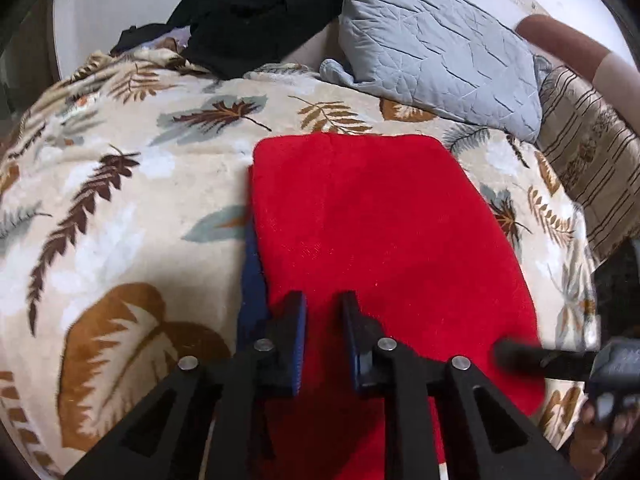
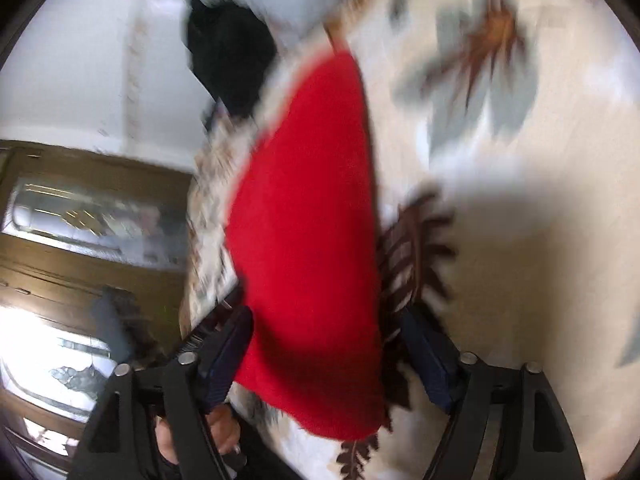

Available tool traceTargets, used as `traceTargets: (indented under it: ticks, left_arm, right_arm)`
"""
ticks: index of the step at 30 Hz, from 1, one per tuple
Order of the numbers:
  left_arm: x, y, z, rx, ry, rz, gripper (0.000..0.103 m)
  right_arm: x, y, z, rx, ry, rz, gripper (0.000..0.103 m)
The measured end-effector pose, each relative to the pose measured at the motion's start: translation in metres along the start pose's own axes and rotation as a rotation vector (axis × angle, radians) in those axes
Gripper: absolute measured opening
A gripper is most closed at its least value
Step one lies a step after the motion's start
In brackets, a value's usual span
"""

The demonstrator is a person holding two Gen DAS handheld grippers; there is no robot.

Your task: Fold small clothes

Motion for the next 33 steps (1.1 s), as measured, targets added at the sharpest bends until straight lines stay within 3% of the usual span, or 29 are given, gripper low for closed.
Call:
traceTargets:
  ticks: [1, 3, 5, 6, 8, 10, 13, 15, 17, 19, 20, 23, 24, 25, 26, 27, 31, 33]
  left_arm:
    - [0.000, -0.001, -0.001, -0.002, -0.003, -0.001, 0.019]
    - [0.000, -0.004, -0.005, -0.028, 0.018, -0.001, 0.019]
    - [0.000, -0.004, -0.006, -0.040, 0.023, -0.002, 0.019]
    - [0.001, -0.003, -0.005, -0.036, 0.019, 0.001, 0.019]
    - [0.000, -0.003, -0.006, -0.043, 0.020, 0.001, 0.019]
    - [0.000, -0.004, -0.008, -0.056, 0.029, -0.002, 0.019]
    - [0.000, -0.003, -0.007, -0.058, 0.033, 0.001, 0.018]
    - [0.000, -0.003, -0.007, -0.059, 0.035, 0.002, 0.018]
    - [0.000, -0.003, -0.007, -0.060, 0.038, -0.002, 0.018]
    - [0.000, -0.003, -0.009, -0.066, 0.041, -0.005, 0.018]
    - [0.000, -0.003, -0.010, -0.071, 0.041, -0.005, 0.018]
    - [-0.001, -0.005, -0.010, -0.085, 0.041, -0.003, 0.018]
    - [-0.001, -0.005, -0.010, -0.086, 0.039, -0.002, 0.018]
    - [0.000, -0.004, -0.009, -0.083, 0.038, 0.000, 0.018]
    - [0.000, -0.004, -0.009, -0.081, 0.038, -0.003, 0.018]
    - [0.000, -0.005, -0.011, -0.086, 0.043, -0.006, 0.018]
    - [0.000, -0.005, -0.011, -0.087, 0.045, -0.007, 0.018]
    - [0.001, -0.006, -0.011, -0.083, 0.045, -0.009, 0.018]
  right_arm:
    - [-0.004, -0.008, -0.015, -0.081, 0.085, -0.027, 0.033]
    - [-0.010, -0.016, -0.040, -0.220, 0.222, -0.053, 0.031]
    - [-0.011, -0.019, -0.039, -0.264, 0.240, -0.062, 0.032]
    - [-0.009, -0.018, -0.028, -0.234, 0.190, -0.063, 0.035]
    - [-0.005, -0.006, -0.012, -0.119, 0.081, -0.034, 0.064]
    - [0.000, 0.019, -0.012, -0.042, 0.053, 0.066, 0.074]
    - [0.022, 0.035, -0.014, 0.004, 0.052, 0.135, 0.076]
    - [0.040, 0.024, -0.012, 0.011, 0.028, 0.125, 0.076]
    - [0.053, -0.002, -0.011, -0.002, 0.041, 0.062, 0.073]
    - [0.056, -0.030, -0.019, -0.120, 0.107, -0.014, 0.049]
    - [0.055, -0.031, -0.029, -0.163, 0.152, -0.007, 0.043]
    - [0.039, -0.028, -0.066, -0.271, 0.330, 0.020, 0.042]
    - [0.040, -0.032, -0.060, -0.293, 0.329, 0.004, 0.043]
    - [0.045, -0.033, -0.046, -0.281, 0.275, -0.008, 0.050]
    - [0.048, -0.026, -0.034, -0.225, 0.201, 0.015, 0.061]
    - [0.053, -0.015, -0.028, -0.152, 0.132, 0.052, 0.062]
    - [0.073, -0.001, -0.039, -0.084, 0.154, 0.138, 0.074]
    - [0.092, -0.024, -0.023, -0.106, 0.090, 0.064, 0.075]
Point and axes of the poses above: each gripper's, at about its wrist camera, not at the fingertips, and y roughly against the way its jaws point, z to its right, x to its top, the point moved 1 cm from there along -y, roughly the way its jaws point, and after that the axes turned 13 degrees about x, right-handed, at the moved point
